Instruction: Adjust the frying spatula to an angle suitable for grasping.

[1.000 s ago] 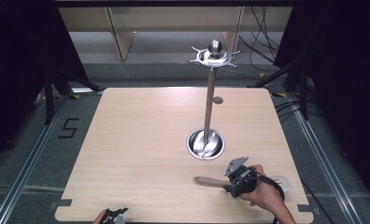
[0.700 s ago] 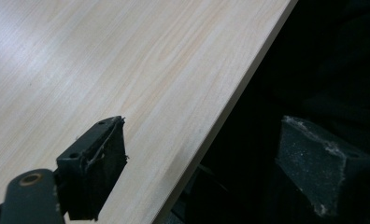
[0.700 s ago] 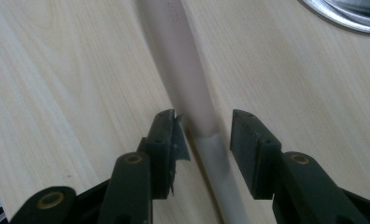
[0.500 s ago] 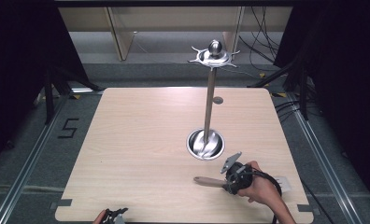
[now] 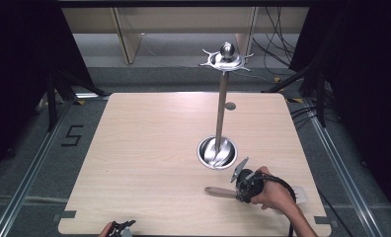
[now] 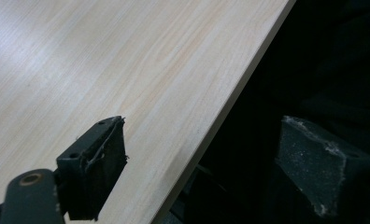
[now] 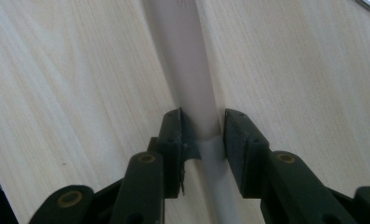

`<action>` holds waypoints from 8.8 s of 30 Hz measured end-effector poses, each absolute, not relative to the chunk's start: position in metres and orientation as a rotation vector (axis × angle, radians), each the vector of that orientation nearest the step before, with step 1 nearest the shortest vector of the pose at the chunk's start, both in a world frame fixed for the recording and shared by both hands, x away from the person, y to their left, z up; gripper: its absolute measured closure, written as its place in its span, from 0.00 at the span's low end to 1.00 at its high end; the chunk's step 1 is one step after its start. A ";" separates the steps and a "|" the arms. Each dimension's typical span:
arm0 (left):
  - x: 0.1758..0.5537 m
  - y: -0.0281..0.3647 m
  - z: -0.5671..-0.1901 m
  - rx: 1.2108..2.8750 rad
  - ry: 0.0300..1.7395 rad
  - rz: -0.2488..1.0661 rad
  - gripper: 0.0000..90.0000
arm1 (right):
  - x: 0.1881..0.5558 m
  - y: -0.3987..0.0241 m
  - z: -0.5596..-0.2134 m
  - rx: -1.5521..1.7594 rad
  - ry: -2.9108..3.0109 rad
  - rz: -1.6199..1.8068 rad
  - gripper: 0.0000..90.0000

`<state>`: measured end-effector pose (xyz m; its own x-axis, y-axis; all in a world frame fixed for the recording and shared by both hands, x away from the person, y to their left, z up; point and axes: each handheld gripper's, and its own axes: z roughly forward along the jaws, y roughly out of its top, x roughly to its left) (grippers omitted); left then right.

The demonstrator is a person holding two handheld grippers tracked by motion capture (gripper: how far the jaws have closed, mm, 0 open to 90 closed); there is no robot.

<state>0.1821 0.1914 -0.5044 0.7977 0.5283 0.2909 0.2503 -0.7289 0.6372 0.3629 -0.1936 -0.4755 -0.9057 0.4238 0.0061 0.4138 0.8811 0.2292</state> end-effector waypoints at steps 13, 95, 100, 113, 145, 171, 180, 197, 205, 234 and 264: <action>0.182 0.191 -0.504 2.389 0.571 0.598 0.17 | 0.368 -0.187 -0.473 0.572 3.019 0.206 0.82; 0.182 0.190 -0.506 2.396 0.574 0.601 0.17 | 0.325 -0.302 -0.360 0.858 2.252 1.438 0.84; 0.182 0.190 -0.505 2.395 0.575 0.601 0.17 | 0.330 -0.300 -0.354 0.847 2.217 1.456 0.84; 0.182 0.190 -0.505 2.393 0.577 0.601 0.17 | 0.348 -0.287 -0.334 0.870 2.157 1.456 0.84; 0.182 0.189 -0.506 2.388 0.575 0.620 0.17 | 0.382 -0.262 -0.295 0.864 2.139 1.423 0.84; 0.182 0.190 -0.505 2.392 0.569 0.603 0.17 | 0.396 -0.245 -0.275 0.830 2.151 1.354 0.84; 0.182 0.190 -0.505 2.388 0.571 0.599 0.17 | 0.398 -0.240 -0.268 0.830 2.154 1.298 0.84; 0.181 0.191 -0.504 2.394 0.563 0.599 0.17 | 0.402 -0.231 -0.264 0.834 2.170 1.238 0.84; 0.181 0.190 -0.504 2.397 0.557 0.595 0.17 | 0.402 -0.228 -0.266 0.825 2.149 1.200 0.84; 0.180 0.189 -0.505 2.403 0.541 0.572 0.17 | 0.399 -0.226 -0.272 0.846 2.128 1.282 0.78; 0.180 0.189 -0.504 2.400 0.545 0.599 0.17 | 0.370 -0.255 -0.309 0.950 2.048 1.381 0.49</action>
<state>0.1801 0.1891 -0.5042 0.8137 0.5065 0.2851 0.2357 -0.7360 0.6347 0.3704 -0.2546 -0.3088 -0.6374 0.7704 -0.0156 0.2742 0.2457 0.9298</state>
